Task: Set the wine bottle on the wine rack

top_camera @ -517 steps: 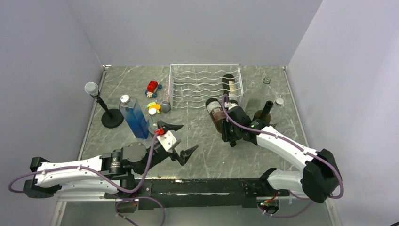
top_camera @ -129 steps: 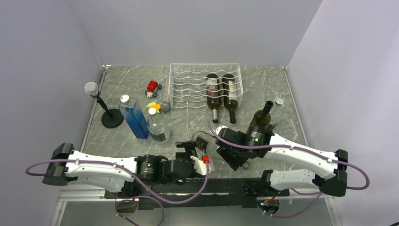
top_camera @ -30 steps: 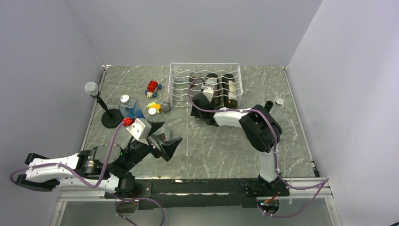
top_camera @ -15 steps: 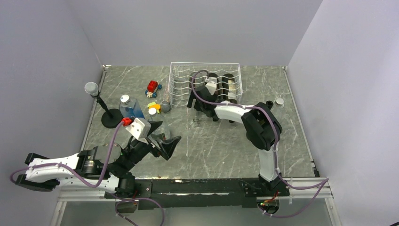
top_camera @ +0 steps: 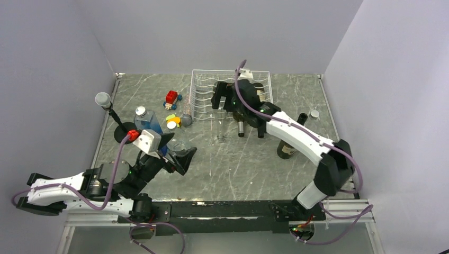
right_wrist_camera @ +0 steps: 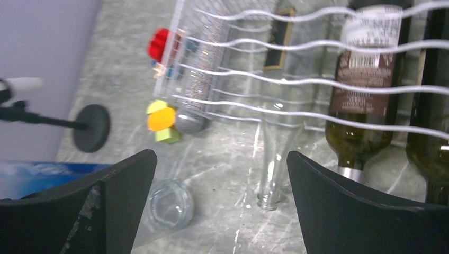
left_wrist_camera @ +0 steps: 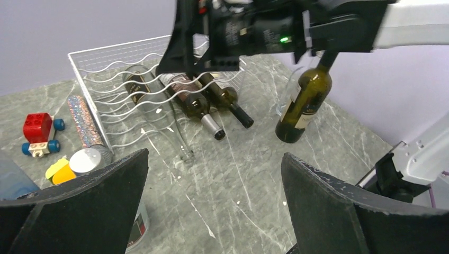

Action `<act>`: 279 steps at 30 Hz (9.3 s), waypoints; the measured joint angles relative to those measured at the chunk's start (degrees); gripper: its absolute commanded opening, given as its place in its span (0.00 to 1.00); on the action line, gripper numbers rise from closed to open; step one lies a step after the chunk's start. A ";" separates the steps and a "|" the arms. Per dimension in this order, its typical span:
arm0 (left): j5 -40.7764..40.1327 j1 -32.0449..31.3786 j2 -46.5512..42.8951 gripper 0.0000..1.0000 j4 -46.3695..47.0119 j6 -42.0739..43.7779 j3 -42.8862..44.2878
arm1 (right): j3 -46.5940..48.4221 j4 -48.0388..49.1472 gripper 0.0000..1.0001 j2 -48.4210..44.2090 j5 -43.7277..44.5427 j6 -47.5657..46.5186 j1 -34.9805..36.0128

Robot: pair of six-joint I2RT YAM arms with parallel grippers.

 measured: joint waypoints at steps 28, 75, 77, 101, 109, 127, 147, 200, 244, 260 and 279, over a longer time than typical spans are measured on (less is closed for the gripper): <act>-15.72 0.00 -5.92 0.99 -4.04 -2.19 13.14 | 22.69 14.95 1.00 16.98 -31.80 -32.68 18.62; -17.11 0.00 -11.98 0.99 -10.84 -8.44 12.31 | 30.36 21.62 0.00 29.90 -26.62 -31.12 19.28; -17.11 0.00 -11.87 0.99 -10.88 -8.22 12.39 | 33.07 20.65 0.00 30.34 -26.32 -30.25 18.78; -14.43 0.00 -10.84 0.99 -4.17 -3.06 10.19 | 33.79 18.38 0.00 15.12 -21.75 -30.51 12.87; -12.44 0.00 -5.16 0.99 0.92 1.11 5.70 | 33.66 9.03 0.00 2.75 -6.27 -34.82 12.63; 10.49 10.99 23.04 0.99 4.63 -14.73 0.35 | 14.75 -21.05 0.00 -24.39 4.42 -31.08 12.09; 49.57 17.59 18.18 0.99 34.73 -17.25 -16.81 | 3.63 -27.21 0.00 -39.26 -27.71 -29.42 12.09; 57.05 20.24 12.94 0.01 12.50 9.20 -14.60 | 7.21 -21.46 1.00 -48.17 -25.42 -24.26 12.04; 17.11 4.42 33.31 0.01 23.63 51.01 -15.78 | -8.94 -47.34 0.93 -30.93 -31.67 -18.23 13.92; 16.28 4.28 33.44 0.01 23.17 54.51 -15.91 | -12.96 -45.48 0.78 -30.97 -35.04 -19.43 13.92; 15.13 3.91 34.18 0.42 21.70 55.69 -15.93 | -14.12 -45.05 0.00 -29.97 -34.16 -19.56 15.30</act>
